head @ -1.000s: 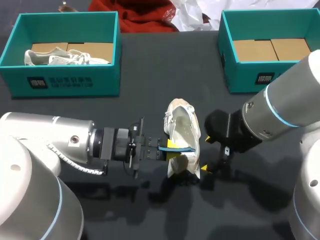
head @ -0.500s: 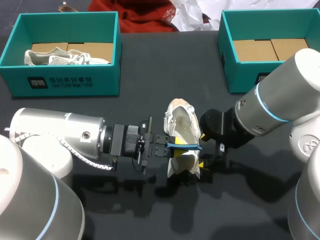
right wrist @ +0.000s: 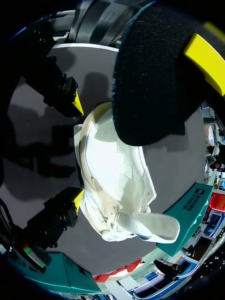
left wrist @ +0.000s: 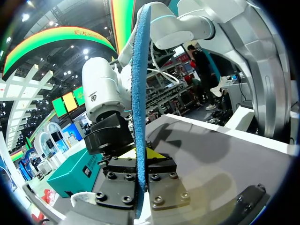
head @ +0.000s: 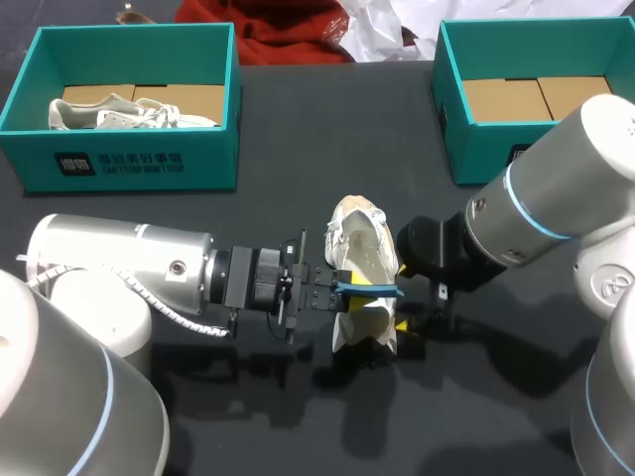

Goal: Take the shoe out of the shoebox, open the shoe tongue, remove and reinsert the insole, then place the shoe into the shoebox

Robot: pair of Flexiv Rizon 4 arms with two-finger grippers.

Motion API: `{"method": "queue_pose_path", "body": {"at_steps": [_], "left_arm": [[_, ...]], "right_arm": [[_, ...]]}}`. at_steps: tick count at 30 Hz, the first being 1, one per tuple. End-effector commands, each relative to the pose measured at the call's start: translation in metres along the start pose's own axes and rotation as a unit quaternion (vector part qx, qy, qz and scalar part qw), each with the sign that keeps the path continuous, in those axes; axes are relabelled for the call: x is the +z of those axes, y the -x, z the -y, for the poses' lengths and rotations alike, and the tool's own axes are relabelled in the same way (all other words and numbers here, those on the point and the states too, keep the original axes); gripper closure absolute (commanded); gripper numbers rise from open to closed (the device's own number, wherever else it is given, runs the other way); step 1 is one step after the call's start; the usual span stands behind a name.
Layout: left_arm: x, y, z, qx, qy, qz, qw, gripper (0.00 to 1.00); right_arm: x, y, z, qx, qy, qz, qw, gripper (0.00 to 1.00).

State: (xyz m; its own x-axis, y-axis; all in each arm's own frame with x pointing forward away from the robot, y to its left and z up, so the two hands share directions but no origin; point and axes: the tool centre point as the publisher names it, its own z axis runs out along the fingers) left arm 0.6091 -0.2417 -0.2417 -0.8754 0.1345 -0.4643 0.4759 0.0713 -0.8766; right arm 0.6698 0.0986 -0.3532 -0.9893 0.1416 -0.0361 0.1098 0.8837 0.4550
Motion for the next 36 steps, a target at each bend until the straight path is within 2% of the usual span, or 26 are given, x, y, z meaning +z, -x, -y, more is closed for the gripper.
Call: {"method": "queue_pose_path", "body": {"at_steps": [1, 12, 36], "left_arm": [[0.005, 0.001, -0.001, 0.001, 0.000, 0.002, 1.000, 1.00], [0.016, 0.001, -0.004, 0.012, -0.005, 0.004, 1.000, 1.00], [0.032, 0.011, -0.029, -0.006, -0.012, 0.021, 1.000, 1.00]], "right_arm": [[-0.001, 0.001, 0.002, -0.002, 0.002, -0.001, 1.000, 0.00], [0.001, 0.003, 0.003, -0.009, 0.006, -0.005, 1.000, 0.00], [0.001, 0.003, 0.003, -0.009, 0.006, -0.005, 1.000, 0.00]]}}
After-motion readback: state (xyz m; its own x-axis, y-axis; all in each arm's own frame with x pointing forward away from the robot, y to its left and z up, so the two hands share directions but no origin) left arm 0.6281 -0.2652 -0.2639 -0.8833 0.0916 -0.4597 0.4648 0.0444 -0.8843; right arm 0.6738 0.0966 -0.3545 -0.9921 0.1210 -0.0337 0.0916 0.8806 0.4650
